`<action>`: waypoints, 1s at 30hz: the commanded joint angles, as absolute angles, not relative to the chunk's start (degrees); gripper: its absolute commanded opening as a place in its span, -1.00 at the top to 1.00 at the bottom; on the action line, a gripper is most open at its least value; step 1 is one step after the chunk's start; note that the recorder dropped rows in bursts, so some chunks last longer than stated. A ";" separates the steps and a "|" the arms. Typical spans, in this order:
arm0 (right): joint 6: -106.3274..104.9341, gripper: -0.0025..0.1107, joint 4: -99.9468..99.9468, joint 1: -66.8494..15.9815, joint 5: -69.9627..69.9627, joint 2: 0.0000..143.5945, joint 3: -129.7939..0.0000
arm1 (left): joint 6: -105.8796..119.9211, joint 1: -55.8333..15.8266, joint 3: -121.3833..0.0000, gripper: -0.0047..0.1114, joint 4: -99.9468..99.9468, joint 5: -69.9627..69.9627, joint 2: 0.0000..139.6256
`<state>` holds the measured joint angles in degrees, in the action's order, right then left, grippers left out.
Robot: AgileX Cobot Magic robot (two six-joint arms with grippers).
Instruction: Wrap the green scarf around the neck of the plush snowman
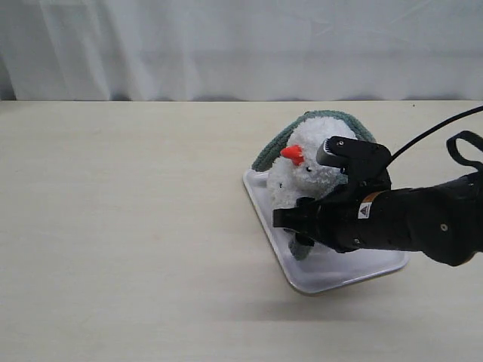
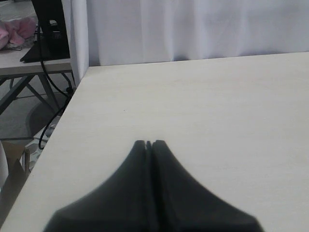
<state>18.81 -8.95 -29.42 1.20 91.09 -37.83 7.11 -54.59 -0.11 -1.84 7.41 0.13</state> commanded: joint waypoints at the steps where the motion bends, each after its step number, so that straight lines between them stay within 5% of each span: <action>1: 18.21 -0.12 -8.13 -29.52 5.91 86.34 -38.08 | 7.09 -54.71 0.00 0.92 -2.60 5.61 0.00; 12: 18.21 -0.12 -7.02 -29.52 31.19 75.55 -43.26 | 7.09 -54.71 0.00 0.92 -2.60 5.61 0.00; 27: -0.72 -0.11 -25.02 -29.52 35.57 73.19 -44.51 | 7.09 -54.71 0.00 0.92 -2.60 5.61 0.00; 30: -2.01 0.03 -24.42 -29.52 35.66 73.19 -46.50 | 7.09 -54.71 0.00 0.92 -2.60 5.61 0.00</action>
